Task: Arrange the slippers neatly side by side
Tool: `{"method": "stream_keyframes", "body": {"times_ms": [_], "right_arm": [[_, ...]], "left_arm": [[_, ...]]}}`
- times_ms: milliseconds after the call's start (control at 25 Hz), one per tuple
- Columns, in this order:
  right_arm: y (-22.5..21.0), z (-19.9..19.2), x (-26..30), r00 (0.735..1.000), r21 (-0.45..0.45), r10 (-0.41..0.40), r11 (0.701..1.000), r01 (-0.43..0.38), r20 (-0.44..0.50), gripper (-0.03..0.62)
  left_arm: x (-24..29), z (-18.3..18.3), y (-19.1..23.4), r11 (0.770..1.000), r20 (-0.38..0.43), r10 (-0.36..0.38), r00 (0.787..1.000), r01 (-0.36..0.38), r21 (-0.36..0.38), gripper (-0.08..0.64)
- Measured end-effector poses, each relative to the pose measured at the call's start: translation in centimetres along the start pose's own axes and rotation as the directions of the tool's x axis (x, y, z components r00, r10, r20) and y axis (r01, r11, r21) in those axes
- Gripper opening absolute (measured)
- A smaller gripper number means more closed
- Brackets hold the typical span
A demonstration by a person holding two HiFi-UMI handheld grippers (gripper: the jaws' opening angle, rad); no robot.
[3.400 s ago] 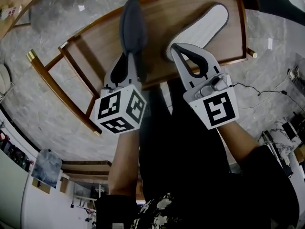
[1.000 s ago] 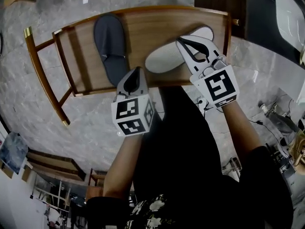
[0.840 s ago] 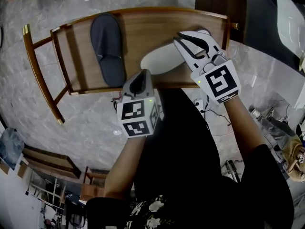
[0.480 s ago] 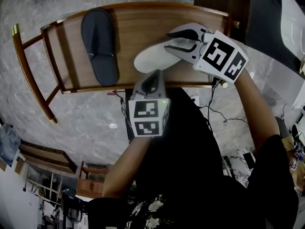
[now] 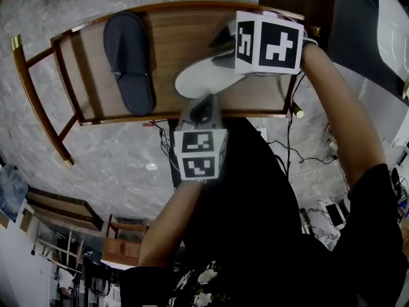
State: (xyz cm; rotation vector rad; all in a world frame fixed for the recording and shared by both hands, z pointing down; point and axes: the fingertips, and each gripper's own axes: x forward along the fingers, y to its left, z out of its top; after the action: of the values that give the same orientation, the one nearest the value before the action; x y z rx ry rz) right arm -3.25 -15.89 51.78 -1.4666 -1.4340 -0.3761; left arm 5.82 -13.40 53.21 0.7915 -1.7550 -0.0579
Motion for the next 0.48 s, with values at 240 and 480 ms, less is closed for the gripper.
{"method": "stream_keyframes", "body": {"times_ms": [240, 480], "right_arm": [[0.3, -0.8, 1.6, 0.993, 0.018, 0.077, 0.997, -0.075, -0.095, 0.078], [0.7, -0.4, 1.0, 0.995, 0.062, 0.066, 0.996, -0.061, -0.080, 0.061]], "left_arm": [[0.9, -0.7, 0.1, 1.000, -0.030, 0.017, 0.999, -0.017, -0.008, 0.002], [1.0, -1.0, 0.2, 1.000, -0.035, 0.004, 0.999, -0.004, 0.002, 0.002]]}}
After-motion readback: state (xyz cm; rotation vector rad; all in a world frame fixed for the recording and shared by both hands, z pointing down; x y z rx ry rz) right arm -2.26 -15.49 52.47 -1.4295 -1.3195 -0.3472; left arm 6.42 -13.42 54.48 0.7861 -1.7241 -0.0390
